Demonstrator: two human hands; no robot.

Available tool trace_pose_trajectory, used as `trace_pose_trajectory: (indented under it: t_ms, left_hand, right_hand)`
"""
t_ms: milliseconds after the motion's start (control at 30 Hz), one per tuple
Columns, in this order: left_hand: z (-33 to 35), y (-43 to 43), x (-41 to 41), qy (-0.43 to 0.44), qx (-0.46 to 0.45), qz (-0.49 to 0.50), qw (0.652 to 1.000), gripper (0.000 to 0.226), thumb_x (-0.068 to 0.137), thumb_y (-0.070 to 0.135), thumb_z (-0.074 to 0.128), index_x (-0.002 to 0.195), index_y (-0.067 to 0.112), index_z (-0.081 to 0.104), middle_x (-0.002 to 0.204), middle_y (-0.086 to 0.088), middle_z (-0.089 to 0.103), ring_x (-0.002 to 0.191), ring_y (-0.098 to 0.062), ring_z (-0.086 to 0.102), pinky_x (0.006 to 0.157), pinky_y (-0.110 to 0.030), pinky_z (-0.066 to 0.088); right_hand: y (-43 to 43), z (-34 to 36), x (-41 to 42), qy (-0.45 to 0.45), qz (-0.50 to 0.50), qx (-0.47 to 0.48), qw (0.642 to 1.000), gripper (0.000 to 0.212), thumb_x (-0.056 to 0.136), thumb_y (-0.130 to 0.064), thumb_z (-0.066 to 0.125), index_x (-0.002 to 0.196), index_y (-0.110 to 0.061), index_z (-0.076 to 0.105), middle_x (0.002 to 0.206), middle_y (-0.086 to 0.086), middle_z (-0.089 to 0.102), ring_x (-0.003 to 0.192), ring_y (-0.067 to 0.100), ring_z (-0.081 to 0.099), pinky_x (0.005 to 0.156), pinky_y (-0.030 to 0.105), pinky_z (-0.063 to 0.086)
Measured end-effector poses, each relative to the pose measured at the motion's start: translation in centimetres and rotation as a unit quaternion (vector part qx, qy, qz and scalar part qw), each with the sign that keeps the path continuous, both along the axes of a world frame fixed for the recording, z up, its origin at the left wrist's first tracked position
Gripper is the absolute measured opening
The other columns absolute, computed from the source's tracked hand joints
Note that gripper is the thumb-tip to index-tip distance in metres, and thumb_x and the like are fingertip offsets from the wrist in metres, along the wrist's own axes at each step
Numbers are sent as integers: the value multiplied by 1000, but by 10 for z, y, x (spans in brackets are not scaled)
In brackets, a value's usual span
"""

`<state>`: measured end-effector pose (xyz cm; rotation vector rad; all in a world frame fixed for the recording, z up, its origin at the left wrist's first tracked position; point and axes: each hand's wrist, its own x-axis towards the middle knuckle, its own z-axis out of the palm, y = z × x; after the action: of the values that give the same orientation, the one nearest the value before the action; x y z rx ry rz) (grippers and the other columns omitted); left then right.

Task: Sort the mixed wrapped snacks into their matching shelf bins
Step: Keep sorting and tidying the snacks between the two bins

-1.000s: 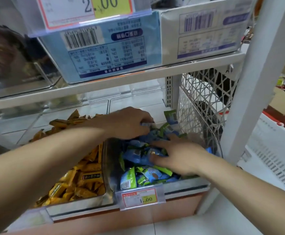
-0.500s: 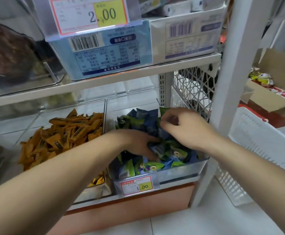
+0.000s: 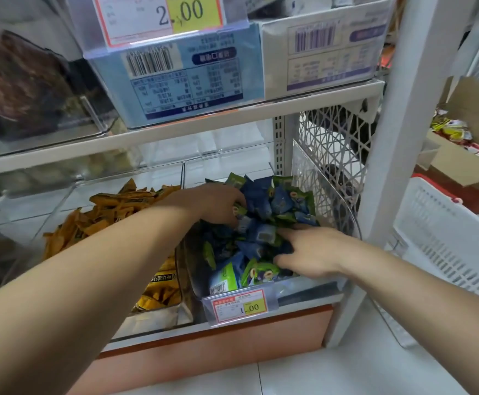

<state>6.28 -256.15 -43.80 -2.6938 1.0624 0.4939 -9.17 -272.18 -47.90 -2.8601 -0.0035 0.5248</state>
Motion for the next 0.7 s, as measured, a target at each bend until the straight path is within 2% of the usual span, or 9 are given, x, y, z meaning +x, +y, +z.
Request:
trace_pose_trajectory:
  t_ms: [67, 133, 200, 300, 367, 433, 533, 633, 700]
  left_hand:
    - [-1, 3, -1, 38, -19, 42, 998, 68, 83, 47, 70, 144, 28, 45, 146, -5, 47, 126, -26, 49, 92, -31, 40]
    - [-9, -1, -8, 77, -33, 75, 994, 67, 83, 48, 67, 143, 27, 47, 146, -4, 47, 126, -24, 49, 90, -30, 38]
    - [-20, -8, -17, 104, -46, 105, 988, 63, 85, 50, 64, 140, 24, 49, 142, -5, 51, 121, -23, 51, 85, -28, 35]
    - [-31, -16, -22, 139, -82, 147, 976, 56, 83, 52, 63, 125, 16, 56, 126, -6, 60, 106, -23, 56, 81, -32, 44]
    - [-37, -15, -22, 156, -102, 168, 968, 71, 79, 52, 68, 137, 13, 50, 135, -7, 58, 115, -26, 57, 96, -38, 47]
    - [-38, -10, -22, 161, -107, 193, 962, 95, 73, 55, 73, 151, 19, 34, 147, -5, 48, 127, -26, 50, 103, -35, 41]
    - [-36, -6, -22, 188, -65, 185, 962, 125, 53, 66, 75, 157, 29, 16, 158, -2, 34, 139, -25, 39, 103, -32, 35]
    - [-33, -6, -21, 217, -68, 164, 960, 138, 38, 67, 77, 156, 33, 15, 156, 0, 37, 136, -23, 41, 105, -33, 35]
    - [-32, -6, -24, 216, -99, 162, 958, 132, 46, 60, 83, 155, 31, 16, 150, -1, 43, 131, -24, 46, 108, -39, 39]
  right_hand:
    - [1, 2, 11, 9, -20, 32, 999, 74, 89, -60, 50, 152, -27, 30, 149, 11, 48, 128, 31, 50, 86, 30, 40]
    - [1, 5, 25, 14, -56, 85, 995, 79, 84, -65, 53, 151, -28, 31, 146, 11, 50, 122, 30, 53, 84, 32, 44]
    - [2, 3, 38, 18, -79, 108, 991, 78, 84, -66, 51, 151, -32, 31, 150, 10, 47, 124, 31, 51, 94, 37, 47]
    - [7, -6, 50, 49, -84, 68, 993, 80, 87, -63, 50, 155, -38, 17, 160, 15, 27, 136, 38, 42, 107, 45, 41]
    - [9, -10, 53, 52, -72, 9, 996, 84, 91, -59, 53, 158, -37, 8, 164, 16, 12, 144, 43, 29, 109, 46, 36]
    - [9, -8, 55, 14, -62, -5, 998, 79, 90, -53, 60, 155, -27, 24, 157, 16, 29, 138, 38, 39, 103, 40, 42]
    - [9, -4, 52, -25, -56, 24, 998, 54, 85, -43, 69, 132, -19, 55, 131, 9, 62, 112, 28, 62, 80, 30, 50]
    - [10, -3, 48, -25, -74, 65, 995, 49, 83, -36, 73, 127, -18, 58, 120, 7, 66, 102, 26, 65, 70, 27, 46]
    - [9, -2, 46, -30, -106, 137, 984, 49, 83, -26, 74, 127, -15, 57, 121, 6, 66, 103, 25, 65, 75, 30, 52]
